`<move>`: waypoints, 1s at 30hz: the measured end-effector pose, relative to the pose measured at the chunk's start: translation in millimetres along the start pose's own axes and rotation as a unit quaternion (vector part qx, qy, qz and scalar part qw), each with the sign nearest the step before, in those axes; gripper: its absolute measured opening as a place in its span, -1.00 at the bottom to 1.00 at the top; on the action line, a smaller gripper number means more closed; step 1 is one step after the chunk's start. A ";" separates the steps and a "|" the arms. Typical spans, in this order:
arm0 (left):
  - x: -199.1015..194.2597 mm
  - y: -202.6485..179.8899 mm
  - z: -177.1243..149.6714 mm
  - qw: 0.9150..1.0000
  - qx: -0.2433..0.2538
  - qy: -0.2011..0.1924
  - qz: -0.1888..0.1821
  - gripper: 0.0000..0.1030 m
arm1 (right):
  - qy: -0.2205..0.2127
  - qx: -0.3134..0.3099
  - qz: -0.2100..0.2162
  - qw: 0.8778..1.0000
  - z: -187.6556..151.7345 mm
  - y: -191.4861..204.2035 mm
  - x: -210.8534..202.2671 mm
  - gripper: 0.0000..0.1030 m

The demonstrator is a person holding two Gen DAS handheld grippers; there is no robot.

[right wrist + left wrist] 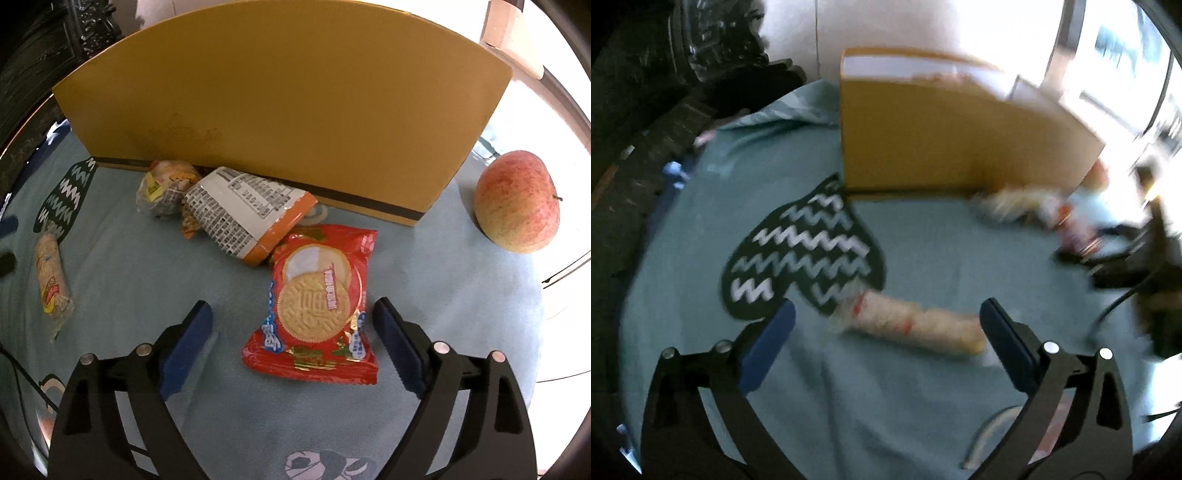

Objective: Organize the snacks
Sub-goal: 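Grasp the long rice-cracker stick with left tool while right tool grasps red biscuit pack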

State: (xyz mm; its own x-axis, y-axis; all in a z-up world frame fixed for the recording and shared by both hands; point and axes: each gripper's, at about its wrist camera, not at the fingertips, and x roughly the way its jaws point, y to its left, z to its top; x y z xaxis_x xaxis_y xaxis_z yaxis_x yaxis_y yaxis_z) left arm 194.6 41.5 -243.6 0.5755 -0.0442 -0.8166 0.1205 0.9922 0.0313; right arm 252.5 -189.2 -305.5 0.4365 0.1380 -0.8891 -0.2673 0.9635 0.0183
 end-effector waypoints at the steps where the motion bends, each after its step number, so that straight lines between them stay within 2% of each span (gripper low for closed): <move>1: 5.5 -7.4 -1.0 1.000 0.000 0.000 0.026 0.96 | -0.002 0.000 0.000 1.000 -3.1 -0.2 0.0 0.83; 3: 24.6 -15.5 0.8 0.998 -0.043 0.027 0.039 0.96 | -0.004 0.000 -0.002 1.000 -8.7 4.9 1.9 0.86; 5: 47.3 -20.4 1.0 0.991 -0.091 0.082 0.046 0.96 | -0.001 0.002 -0.004 1.000 -8.5 13.1 7.0 0.87; 6: 42.1 -20.4 2.5 0.991 -0.112 0.056 0.057 0.96 | 0.001 0.001 -0.003 1.000 -8.9 14.7 8.0 0.87; 8: 48.2 -14.6 4.2 0.989 -0.113 0.082 0.052 0.96 | 0.007 -0.004 -0.001 1.000 -8.5 18.8 9.4 0.87; 10: 39.7 6.2 0.9 0.987 -0.122 0.068 0.083 0.96 | 0.010 -0.009 0.003 1.000 -10.8 19.0 9.6 0.87; 12: 35.5 23.5 -5.4 0.986 -0.095 0.062 0.120 0.96 | 0.006 -0.011 0.005 1.000 -14.0 19.0 8.1 0.87; 14: 32.2 33.8 -11.3 0.989 -0.069 0.061 0.113 0.96 | 0.003 -0.008 0.004 1.000 -17.1 21.0 8.5 0.87; 16: 28.7 35.9 -13.8 0.992 -0.072 0.064 0.083 0.96 | 0.001 -0.005 0.002 1.000 -19.2 25.1 9.8 0.88; 20: 31.8 19.3 -14.7 0.995 -0.053 0.068 0.059 0.96 | 0.005 -0.006 0.001 1.000 -16.8 29.7 7.9 0.89; 24: 36.7 22.2 -17.3 0.994 -0.093 0.044 0.047 0.96 | 0.009 -0.013 0.003 1.000 -4.9 10.8 -8.3 0.85; 26: 34.3 18.2 -18.7 0.995 -0.083 0.038 0.041 0.93 | -0.009 0.000 0.002 1.000 -6.0 1.9 -15.4 0.63; 27: 34.5 13.8 -18.4 0.996 -0.075 0.036 0.036 0.89 | -0.018 0.010 0.001 1.000 -7.7 -3.7 -17.9 0.38; 28: 31.5 9.1 -19.2 0.997 -0.060 0.029 0.028 0.72 | -0.022 0.019 0.005 1.000 -9.4 -8.8 -20.5 0.24; 29: 28.6 4.5 -20.3 0.998 -0.050 0.023 0.023 0.59 | -0.026 0.032 0.023 0.999 -11.4 -15.3 -22.1 0.24; 30: 27.0 2.4 -20.9 0.999 -0.047 0.020 0.019 0.55 | -0.026 0.036 0.030 0.999 -12.8 -17.6 -23.0 0.24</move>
State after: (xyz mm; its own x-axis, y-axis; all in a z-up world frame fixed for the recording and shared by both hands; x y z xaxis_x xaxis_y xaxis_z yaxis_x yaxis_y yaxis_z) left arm 193.5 45.1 -277.6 0.5449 -0.0032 -0.8385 0.0221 0.9997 0.0105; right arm 236.1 -212.3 -291.3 0.4660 0.2054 -0.8606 -0.2325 0.9669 0.1049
